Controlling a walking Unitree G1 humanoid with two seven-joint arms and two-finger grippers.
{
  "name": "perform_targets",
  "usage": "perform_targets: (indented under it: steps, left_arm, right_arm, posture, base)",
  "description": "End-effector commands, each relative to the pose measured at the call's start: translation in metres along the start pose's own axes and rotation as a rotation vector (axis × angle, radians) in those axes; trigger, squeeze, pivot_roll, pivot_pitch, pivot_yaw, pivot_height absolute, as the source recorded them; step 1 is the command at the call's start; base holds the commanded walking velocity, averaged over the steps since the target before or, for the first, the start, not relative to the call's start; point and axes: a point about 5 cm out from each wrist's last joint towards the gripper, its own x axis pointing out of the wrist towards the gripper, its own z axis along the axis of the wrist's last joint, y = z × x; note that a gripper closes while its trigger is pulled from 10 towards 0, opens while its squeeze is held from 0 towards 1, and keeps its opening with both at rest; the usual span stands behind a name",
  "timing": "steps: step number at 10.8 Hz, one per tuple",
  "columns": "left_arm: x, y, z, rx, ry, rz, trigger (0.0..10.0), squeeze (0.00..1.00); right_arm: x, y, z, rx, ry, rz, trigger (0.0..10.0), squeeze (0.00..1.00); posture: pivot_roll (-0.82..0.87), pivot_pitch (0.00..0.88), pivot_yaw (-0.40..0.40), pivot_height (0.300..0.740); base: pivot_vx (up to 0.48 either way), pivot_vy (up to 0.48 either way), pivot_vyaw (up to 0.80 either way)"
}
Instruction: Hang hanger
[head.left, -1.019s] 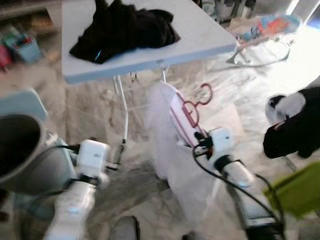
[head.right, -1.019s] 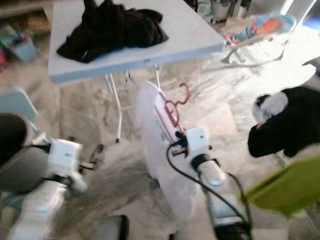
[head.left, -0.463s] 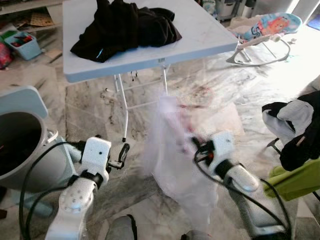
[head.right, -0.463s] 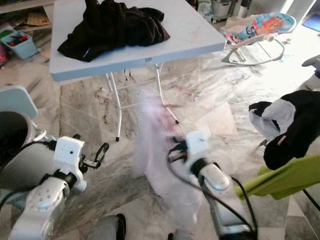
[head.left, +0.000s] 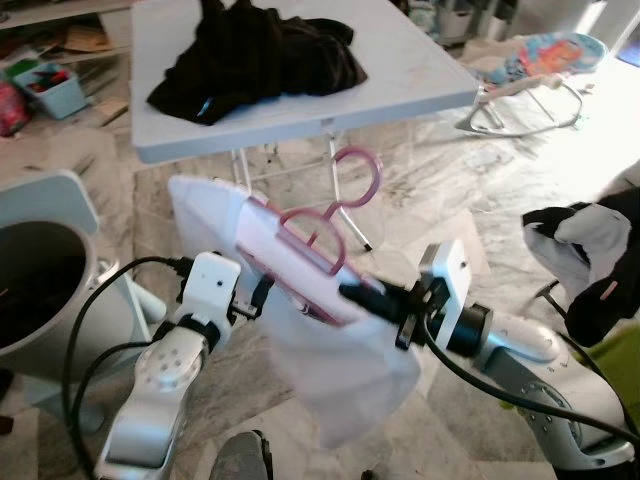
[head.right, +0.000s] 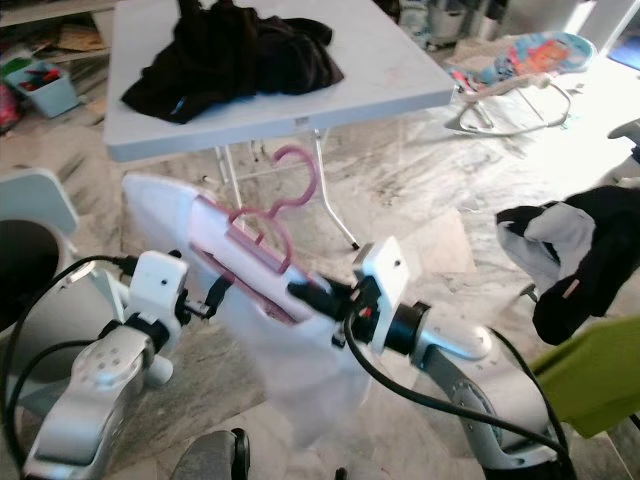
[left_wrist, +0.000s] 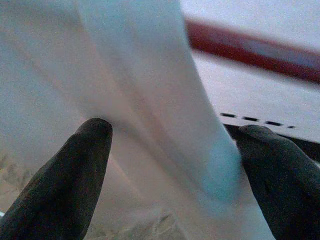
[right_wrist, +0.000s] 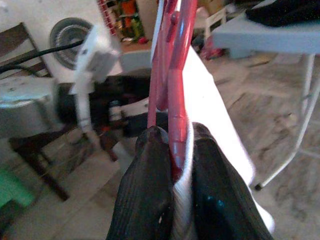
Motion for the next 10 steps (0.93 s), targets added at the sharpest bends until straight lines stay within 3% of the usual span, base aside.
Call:
perform_targets:
  steps: [1, 2, 4, 8, 9, 10]
  left_arm:
    - [0.001, 0.005, -0.001, 0.001, 0.001, 0.026, 10.0, 0.00]
    - [0.006, 0.007, 0.000, 0.005, 0.004, 0.040, 10.0, 0.00]
    - [0.004, 0.013, -0.003, 0.014, 0.007, 0.066, 10.0, 0.00]
    - [0.002, 0.017, -0.010, 0.023, 0.053, 0.089, 10.0, 0.00]
    - [0.001, 0.018, -0.011, 0.029, 0.056, 0.093, 10.0, 0.00]
    - [0.000, 0.020, -0.013, 0.026, 0.061, 0.102, 10.0, 0.00]
  right_arm:
    - [0.002, 0.012, 0.013, -0.018, -0.048, 0.090, 10.0, 0.00]
    - [0.001, 0.018, 0.011, -0.017, -0.022, 0.138, 10.0, 0.00]
    - [-0.003, 0.009, 0.001, -0.112, 0.059, 0.096, 10.0, 0.00]
    - [0.009, -0.034, -0.007, -0.390, 0.125, -0.264, 10.0, 0.00]
    - [0.010, -0.033, -0.008, -0.374, 0.105, -0.254, 10.0, 0.00]
    - [0.007, -0.033, -0.018, -0.447, 0.156, -0.254, 10.0, 0.00]
  posture:
    - [0.00, 0.091, -0.022, 0.740]
    - [-0.01, 0.084, -0.023, 0.740]
    - [-0.01, 0.084, -0.021, 0.740]
    - [0.00, 0.091, -0.024, 0.740]
    - [0.00, 0.094, -0.023, 0.740]
    - [0.00, 0.096, -0.024, 0.740]
  base:
    - [0.000, 0.000, 0.00]
    - [0.000, 0.000, 0.00]
    - [0.000, 0.000, 0.00]
    - [0.000, 0.000, 0.00]
    - [0.000, 0.000, 0.00]
    - [0.000, 0.000, 0.00]
